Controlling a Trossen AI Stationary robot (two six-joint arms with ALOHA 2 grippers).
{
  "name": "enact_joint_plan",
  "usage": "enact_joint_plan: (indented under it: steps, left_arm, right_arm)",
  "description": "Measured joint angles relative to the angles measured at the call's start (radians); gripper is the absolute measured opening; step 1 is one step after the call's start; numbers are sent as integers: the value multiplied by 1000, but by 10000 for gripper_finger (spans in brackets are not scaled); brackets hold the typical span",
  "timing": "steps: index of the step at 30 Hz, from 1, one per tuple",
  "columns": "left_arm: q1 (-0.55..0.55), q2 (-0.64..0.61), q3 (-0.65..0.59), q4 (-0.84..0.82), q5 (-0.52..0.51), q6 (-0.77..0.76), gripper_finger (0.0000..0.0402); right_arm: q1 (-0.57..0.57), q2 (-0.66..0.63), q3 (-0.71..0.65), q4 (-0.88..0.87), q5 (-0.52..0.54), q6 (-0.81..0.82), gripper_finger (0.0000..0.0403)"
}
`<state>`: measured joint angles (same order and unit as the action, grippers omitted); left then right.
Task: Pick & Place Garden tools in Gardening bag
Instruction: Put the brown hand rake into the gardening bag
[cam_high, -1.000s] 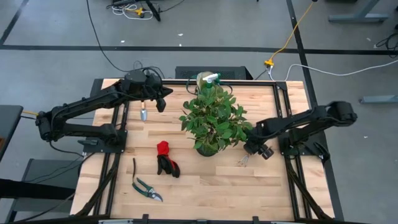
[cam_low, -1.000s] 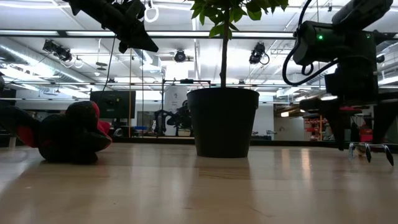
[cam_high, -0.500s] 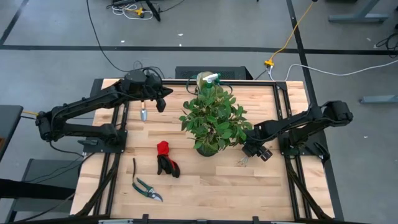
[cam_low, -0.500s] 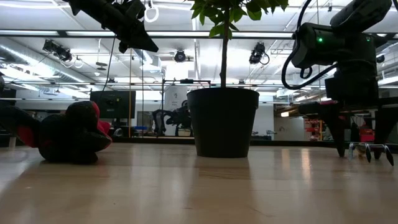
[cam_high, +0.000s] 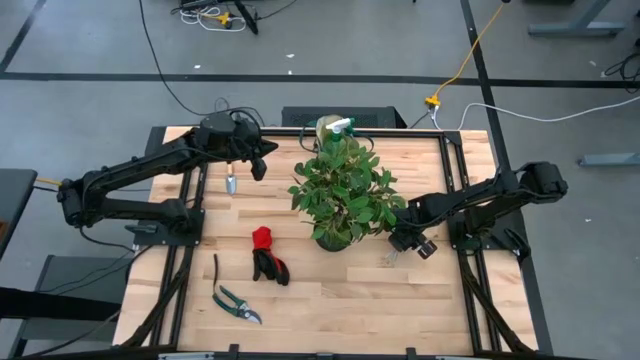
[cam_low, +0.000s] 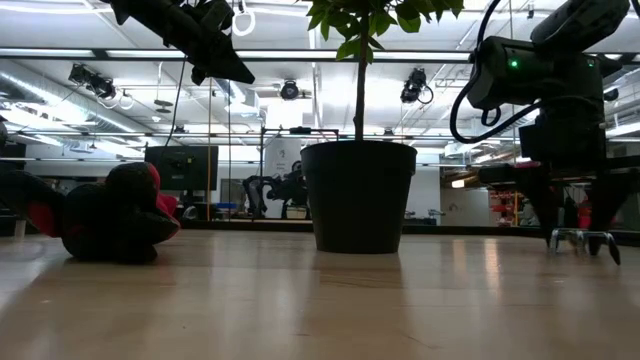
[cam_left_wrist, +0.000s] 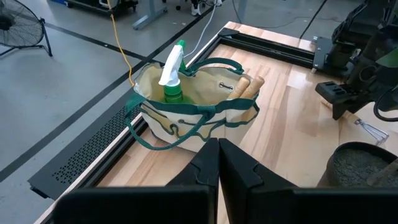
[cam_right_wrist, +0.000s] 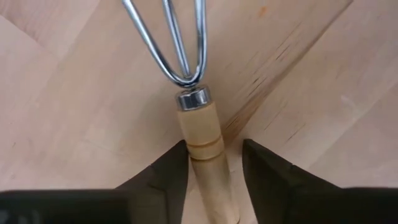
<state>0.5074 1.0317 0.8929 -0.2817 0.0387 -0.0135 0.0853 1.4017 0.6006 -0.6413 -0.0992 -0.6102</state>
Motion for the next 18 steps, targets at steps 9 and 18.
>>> enact_joint_plan:
  steps: [9,18]
  left_arm:
    - [0,0,0,0,0,0,12]
    - [0,0,0,0,0,0,12]
  right_arm:
    - [0,0,-1,1,-13,0,109]
    - [0,0,-1,2,-19,-2,80]
